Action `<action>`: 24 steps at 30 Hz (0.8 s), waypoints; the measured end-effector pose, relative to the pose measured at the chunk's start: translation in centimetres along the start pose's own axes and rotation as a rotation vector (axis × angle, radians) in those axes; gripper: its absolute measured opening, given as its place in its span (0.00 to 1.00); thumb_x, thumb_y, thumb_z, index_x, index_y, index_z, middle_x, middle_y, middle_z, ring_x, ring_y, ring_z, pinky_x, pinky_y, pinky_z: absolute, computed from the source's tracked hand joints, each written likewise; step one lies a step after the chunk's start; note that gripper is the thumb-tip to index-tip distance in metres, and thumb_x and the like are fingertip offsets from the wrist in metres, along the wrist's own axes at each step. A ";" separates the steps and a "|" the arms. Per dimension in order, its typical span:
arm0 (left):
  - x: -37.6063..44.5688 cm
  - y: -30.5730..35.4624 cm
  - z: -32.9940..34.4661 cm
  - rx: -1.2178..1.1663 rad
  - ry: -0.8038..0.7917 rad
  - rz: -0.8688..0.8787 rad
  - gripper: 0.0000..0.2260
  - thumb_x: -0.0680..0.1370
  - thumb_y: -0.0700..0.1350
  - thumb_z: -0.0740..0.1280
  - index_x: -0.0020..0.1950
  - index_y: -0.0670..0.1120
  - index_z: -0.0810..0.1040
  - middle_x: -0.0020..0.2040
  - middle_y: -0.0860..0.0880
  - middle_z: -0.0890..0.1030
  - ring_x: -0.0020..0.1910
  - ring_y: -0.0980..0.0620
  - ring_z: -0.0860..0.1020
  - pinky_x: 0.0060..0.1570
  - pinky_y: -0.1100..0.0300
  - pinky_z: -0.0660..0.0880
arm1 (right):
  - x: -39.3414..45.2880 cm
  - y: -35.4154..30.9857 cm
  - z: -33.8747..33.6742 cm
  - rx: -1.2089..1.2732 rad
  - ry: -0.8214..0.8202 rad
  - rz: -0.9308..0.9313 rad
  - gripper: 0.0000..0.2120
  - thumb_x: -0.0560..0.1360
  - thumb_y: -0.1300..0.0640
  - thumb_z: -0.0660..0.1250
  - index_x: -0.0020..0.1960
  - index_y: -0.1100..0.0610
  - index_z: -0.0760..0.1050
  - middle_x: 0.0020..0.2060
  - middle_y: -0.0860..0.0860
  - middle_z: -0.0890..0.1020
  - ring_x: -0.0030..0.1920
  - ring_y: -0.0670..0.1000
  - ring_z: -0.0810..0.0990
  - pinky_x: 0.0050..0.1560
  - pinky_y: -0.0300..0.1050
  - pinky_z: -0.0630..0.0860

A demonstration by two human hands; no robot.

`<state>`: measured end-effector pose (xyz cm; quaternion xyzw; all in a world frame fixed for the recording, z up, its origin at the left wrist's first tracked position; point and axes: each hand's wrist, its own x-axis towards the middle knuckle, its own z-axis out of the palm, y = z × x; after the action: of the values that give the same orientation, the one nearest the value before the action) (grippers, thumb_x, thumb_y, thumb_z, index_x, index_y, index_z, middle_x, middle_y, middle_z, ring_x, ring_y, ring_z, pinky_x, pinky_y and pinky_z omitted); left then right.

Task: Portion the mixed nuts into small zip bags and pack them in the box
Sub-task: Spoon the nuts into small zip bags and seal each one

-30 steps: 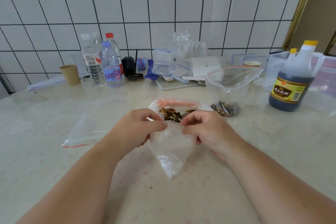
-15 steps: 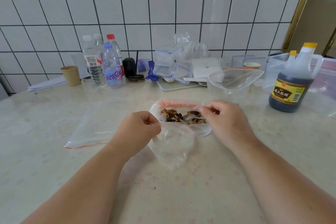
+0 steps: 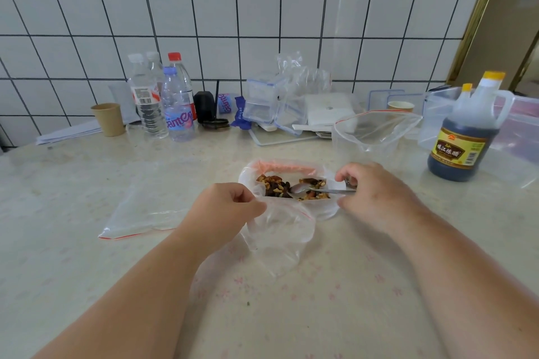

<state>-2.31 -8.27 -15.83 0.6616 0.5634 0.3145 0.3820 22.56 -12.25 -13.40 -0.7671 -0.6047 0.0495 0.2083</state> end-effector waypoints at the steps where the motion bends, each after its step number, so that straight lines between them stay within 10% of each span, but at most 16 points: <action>1: 0.0 -0.1 0.0 -0.001 0.003 -0.012 0.12 0.75 0.47 0.74 0.32 0.50 0.81 0.22 0.56 0.72 0.18 0.57 0.65 0.21 0.65 0.65 | 0.0 0.0 0.1 -0.008 -0.028 0.007 0.16 0.72 0.56 0.70 0.57 0.42 0.74 0.51 0.46 0.74 0.53 0.52 0.75 0.47 0.45 0.69; 11: 0.1 -0.1 0.2 0.013 0.012 -0.033 0.16 0.76 0.43 0.71 0.31 0.46 0.72 0.19 0.56 0.72 0.16 0.59 0.65 0.19 0.68 0.62 | 1.7 -1.9 -1.0 0.128 0.016 0.028 0.10 0.76 0.52 0.66 0.40 0.51 0.82 0.38 0.50 0.85 0.43 0.53 0.83 0.48 0.47 0.79; 16: 0.4 -0.2 0.5 -0.013 0.023 -0.031 0.09 0.75 0.45 0.73 0.35 0.47 0.79 0.23 0.56 0.77 0.18 0.59 0.69 0.21 0.67 0.65 | 2.2 -1.6 1.0 0.436 0.075 0.056 0.10 0.76 0.53 0.66 0.37 0.50 0.81 0.23 0.44 0.81 0.25 0.38 0.76 0.28 0.31 0.69; 24: 0.7 -0.5 0.6 -0.055 0.020 -0.022 0.09 0.75 0.52 0.76 0.34 0.54 0.83 0.21 0.56 0.74 0.18 0.56 0.68 0.20 0.66 0.65 | 2.8 -0.6 3.1 0.687 0.150 0.019 0.11 0.79 0.50 0.63 0.44 0.48 0.83 0.27 0.45 0.80 0.26 0.41 0.74 0.37 0.44 0.73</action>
<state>-1.96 -7.64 -16.52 0.6415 0.5656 0.3324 0.3976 21.75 -8.74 -15.47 -0.6592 -0.5287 0.1954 0.4978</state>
